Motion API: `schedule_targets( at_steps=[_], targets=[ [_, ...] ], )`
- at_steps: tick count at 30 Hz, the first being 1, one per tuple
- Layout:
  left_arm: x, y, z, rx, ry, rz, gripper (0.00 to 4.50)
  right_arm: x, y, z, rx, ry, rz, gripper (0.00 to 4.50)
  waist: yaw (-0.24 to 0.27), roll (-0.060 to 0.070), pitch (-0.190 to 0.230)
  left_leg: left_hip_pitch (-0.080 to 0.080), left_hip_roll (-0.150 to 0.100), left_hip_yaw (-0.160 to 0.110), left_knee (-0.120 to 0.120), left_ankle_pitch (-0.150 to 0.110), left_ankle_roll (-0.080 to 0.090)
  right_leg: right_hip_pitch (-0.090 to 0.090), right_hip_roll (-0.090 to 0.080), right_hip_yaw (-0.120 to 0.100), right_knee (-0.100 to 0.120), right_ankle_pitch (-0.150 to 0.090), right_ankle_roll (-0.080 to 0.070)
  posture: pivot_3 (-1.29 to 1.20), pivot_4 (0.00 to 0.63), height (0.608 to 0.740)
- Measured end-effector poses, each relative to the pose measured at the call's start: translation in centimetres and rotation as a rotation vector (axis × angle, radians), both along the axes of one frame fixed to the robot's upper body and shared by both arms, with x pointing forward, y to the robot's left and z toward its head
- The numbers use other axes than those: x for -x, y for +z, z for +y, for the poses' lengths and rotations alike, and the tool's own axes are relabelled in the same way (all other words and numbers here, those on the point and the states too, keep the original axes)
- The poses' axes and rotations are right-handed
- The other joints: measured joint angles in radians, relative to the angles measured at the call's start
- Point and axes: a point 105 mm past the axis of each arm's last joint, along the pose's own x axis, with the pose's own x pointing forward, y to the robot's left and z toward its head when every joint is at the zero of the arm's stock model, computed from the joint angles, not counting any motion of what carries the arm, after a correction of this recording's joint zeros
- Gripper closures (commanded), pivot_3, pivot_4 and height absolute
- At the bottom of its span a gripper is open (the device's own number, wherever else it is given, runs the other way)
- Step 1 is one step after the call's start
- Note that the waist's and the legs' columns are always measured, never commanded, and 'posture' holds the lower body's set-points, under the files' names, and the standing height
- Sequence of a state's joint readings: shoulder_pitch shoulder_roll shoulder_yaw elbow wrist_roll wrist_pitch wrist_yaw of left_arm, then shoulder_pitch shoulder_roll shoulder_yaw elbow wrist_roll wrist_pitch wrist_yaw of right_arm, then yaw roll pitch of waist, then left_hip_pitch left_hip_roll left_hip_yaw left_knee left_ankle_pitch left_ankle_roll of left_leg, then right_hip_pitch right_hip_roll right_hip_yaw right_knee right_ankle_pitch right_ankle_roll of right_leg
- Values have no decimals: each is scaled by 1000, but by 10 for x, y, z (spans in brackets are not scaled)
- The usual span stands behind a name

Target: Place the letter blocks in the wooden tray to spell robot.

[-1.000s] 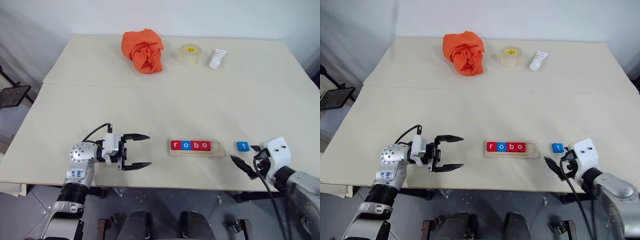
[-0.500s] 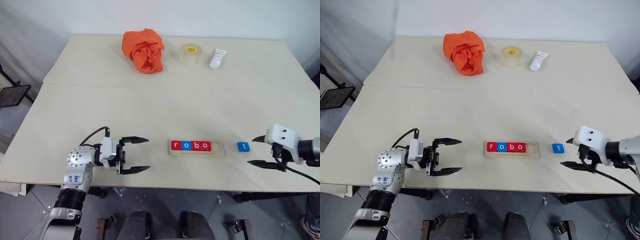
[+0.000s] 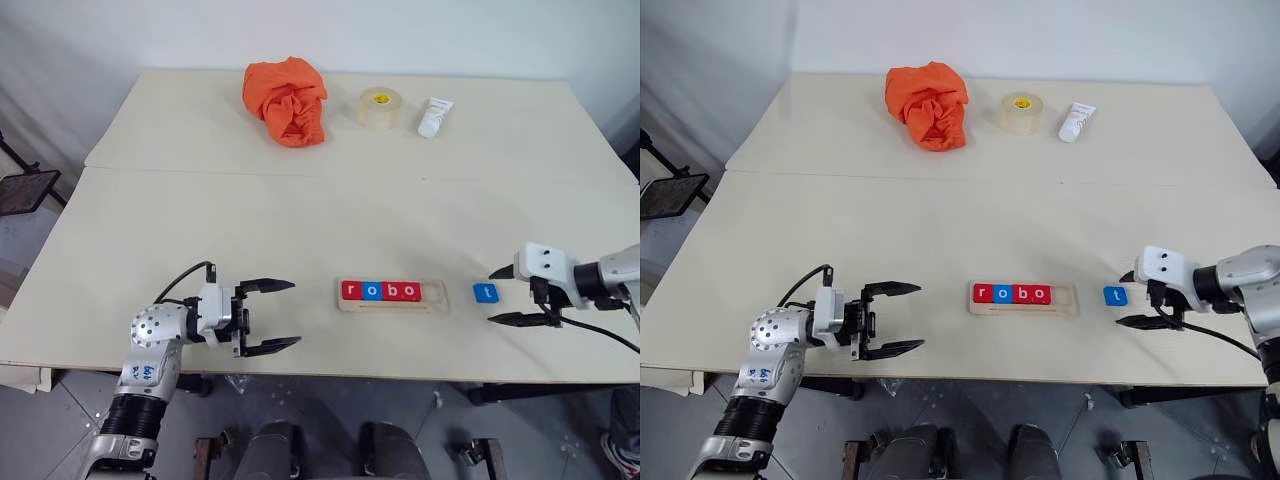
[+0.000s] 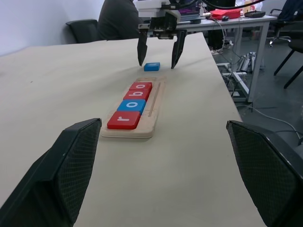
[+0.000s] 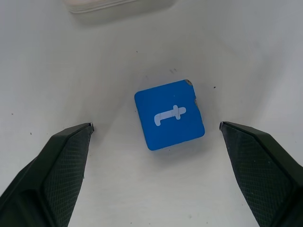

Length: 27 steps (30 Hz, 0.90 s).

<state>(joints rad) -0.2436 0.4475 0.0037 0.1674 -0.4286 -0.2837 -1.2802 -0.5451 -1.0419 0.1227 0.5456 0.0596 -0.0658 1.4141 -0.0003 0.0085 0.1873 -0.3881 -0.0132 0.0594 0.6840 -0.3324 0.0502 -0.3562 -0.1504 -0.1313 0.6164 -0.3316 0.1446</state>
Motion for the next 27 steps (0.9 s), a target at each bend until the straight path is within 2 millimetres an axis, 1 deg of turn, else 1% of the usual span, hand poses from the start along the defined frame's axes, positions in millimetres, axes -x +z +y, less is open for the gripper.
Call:
schedule_targets(
  at_steps=[7, 10, 17, 18, 23, 25, 27],
  targets=[
    [0, -1, 0, 3, 10, 5, 0, -3, 1, 2, -14, -3, 1, 26, -1, 0, 0, 0, 0, 0, 0, 0, 0, 0, 0, 0, 0, 0, 0, 0, 150, 740],
    [0, -1, 0, 4, 10, 4, 0, -5, 0, 3, -16, -21, 4, 598, -1, 0, 0, 0, 0, 0, 0, 0, 0, 0, 0, 0, 0, 0, 0, 0, 150, 740],
    [-2, 2, -1, 3, 5, -7, 0, -7, -1, 8, -32, -29, 11, 2908, -2, 0, 0, 1, 0, 1, 1, 0, 0, 0, 0, 0, 0, 0, 0, 0, 150, 740],
    [-2, 2, -1, 4, 5, -8, 0, -8, 0, 9, -34, -30, 6, 3039, -3, 0, 0, 1, 0, 1, 1, 0, 0, 0, 0, 1, 0, 0, 0, 0, 150, 740],
    [-3, 4, -2, 5, 5, -14, 0, -12, 4, 12, -37, -49, -9, 3037, -2, 0, 0, 1, 0, 1, 1, 0, 0, 0, 0, 1, 0, 0, 0, 0, 150, 740],
    [-3, 4, -2, 6, 6, -15, 0, -13, 7, 16, -40, -46, -10, 3037, -1, 0, 0, 0, 0, 1, 1, 0, 0, 0, 0, 1, 0, 0, 0, 0, 150, 740],
    [-4, 4, -2, 7, 8, -14, 0, -13, 15, 24, -60, -36, -21, 3037, -1, 0, 0, 0, 0, 1, 1, 0, 0, 0, 0, 1, 0, 0, 0, 0, 150, 740]
  ],
)
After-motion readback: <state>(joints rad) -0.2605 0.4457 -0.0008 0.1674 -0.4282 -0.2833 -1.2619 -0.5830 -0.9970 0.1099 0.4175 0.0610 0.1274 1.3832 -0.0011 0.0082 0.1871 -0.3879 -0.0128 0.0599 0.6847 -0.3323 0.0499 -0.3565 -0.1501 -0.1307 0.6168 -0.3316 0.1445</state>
